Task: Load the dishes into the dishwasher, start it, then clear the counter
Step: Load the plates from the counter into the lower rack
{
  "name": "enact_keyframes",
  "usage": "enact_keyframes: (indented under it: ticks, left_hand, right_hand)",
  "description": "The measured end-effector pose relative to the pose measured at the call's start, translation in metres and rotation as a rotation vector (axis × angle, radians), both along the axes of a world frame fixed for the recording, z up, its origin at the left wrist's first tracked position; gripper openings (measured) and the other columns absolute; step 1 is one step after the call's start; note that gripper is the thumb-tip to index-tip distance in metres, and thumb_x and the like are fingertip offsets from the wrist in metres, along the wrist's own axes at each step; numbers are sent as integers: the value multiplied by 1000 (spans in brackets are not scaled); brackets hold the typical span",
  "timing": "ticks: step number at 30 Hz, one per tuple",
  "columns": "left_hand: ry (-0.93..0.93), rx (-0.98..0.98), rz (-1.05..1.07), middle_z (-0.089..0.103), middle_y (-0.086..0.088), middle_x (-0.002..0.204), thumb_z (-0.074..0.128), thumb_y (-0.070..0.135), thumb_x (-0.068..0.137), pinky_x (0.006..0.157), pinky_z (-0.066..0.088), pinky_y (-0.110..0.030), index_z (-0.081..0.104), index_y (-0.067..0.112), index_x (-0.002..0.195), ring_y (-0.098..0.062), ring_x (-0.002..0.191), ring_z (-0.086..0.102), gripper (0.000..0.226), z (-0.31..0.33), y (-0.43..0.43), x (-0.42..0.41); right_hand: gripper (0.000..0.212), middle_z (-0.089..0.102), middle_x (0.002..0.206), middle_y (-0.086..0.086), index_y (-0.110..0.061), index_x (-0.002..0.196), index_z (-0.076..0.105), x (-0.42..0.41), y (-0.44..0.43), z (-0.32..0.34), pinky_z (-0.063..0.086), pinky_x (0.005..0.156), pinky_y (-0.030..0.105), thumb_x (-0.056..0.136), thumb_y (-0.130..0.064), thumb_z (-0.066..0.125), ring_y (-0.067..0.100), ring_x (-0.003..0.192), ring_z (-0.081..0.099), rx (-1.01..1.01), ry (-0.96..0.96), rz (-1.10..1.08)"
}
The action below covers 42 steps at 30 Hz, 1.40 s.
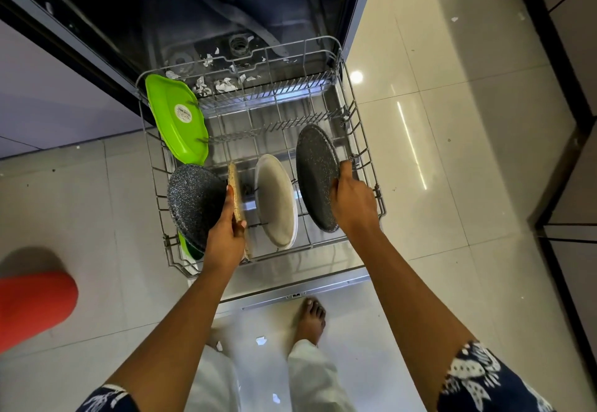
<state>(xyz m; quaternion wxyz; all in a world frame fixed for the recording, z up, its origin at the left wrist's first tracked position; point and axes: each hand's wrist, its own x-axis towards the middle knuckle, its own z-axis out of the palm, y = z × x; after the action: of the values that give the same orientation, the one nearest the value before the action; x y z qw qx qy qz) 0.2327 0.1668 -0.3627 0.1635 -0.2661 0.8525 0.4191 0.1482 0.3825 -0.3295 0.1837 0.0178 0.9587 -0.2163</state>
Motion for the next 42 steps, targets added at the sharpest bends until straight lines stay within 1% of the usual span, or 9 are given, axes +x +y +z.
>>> enact_keyframes:
  ticks: [7, 13, 17, 21, 27, 30, 33, 37, 42]
  left_hand:
    - [-22, 3, -1, 57, -16, 124, 47, 4, 96, 86, 40, -28, 8, 42, 148, -19, 97, 53, 75, -1, 5, -3]
    - [-10, -4, 1, 53, -18, 133, 48, 9, 96, 97, 45, -44, 5, 47, 146, -35, 112, 56, 76, -2, 0, -1]
    - [9, 4, -4, 52, -18, 134, 49, 11, 97, 95, 48, -51, 3, 56, 141, -34, 110, 57, 78, -4, -5, 0]
    - [14, 9, -3, 51, -19, 135, 48, 13, 97, 95, 47, -55, 2, 60, 139, -36, 112, 56, 78, -8, -8, 3]
    - [11, 23, -1, 52, -19, 133, 47, 14, 98, 100, 41, -46, 3, 51, 145, -37, 116, 54, 74, -10, 0, 7]
    - [18, 8, -8, 55, -17, 129, 47, 10, 97, 96, 43, -40, 4, 44, 147, -36, 113, 56, 74, -7, 7, 5]
    - [8, 28, -21, 48, -13, 140, 52, 10, 95, 100, 40, -42, 7, 40, 149, -35, 121, 51, 77, -4, 8, 3]
    - [34, 45, -3, 38, -11, 148, 60, 11, 90, 108, 33, -38, 23, 22, 150, -29, 132, 41, 71, 25, -1, 2]
    - [124, 166, 43, 59, -12, 128, 60, 17, 87, 104, 42, -44, 54, 12, 131, -26, 119, 56, 45, 119, -43, 10]
  right_hand:
    - [26, 64, 84, 19, -4, 122, 35, 22, -7, -17, 56, 63, 45, 98, -13, 38, 33, 72, 65, -29, -64, -28]
    - [25, 66, 93, 21, -7, 120, 36, 6, -14, -38, 54, 72, 45, 96, -12, 41, 36, 82, 64, -40, -163, -72]
    - [29, 63, 98, 21, -5, 123, 33, -24, -13, -44, 43, 64, 38, 96, -12, 42, 37, 87, 62, 11, -206, -80]
    - [28, 62, 100, 23, -6, 122, 35, -44, -13, -44, 52, 74, 45, 94, -10, 41, 38, 90, 61, 3, -253, -32]
    - [46, 58, 114, 23, -5, 136, 26, -36, -12, -43, 45, 76, 40, 93, -8, 44, 39, 103, 58, 38, -394, -69]
    - [50, 60, 113, 22, -6, 137, 24, -31, -11, -43, 43, 72, 37, 93, -11, 45, 37, 101, 59, 11, -389, -106]
    - [51, 58, 116, 21, -7, 135, 26, -27, -13, -34, 42, 72, 37, 91, -19, 49, 37, 104, 56, 13, -332, -136]
    - [50, 48, 131, 18, -6, 135, 32, -13, -30, 10, 43, 91, 45, 91, -23, 50, 35, 120, 42, 16, -153, -134]
    - [38, 57, 122, 14, -11, 125, 48, 19, -81, 109, 47, 91, 43, 90, -24, 50, 33, 115, 49, -66, -31, -35]
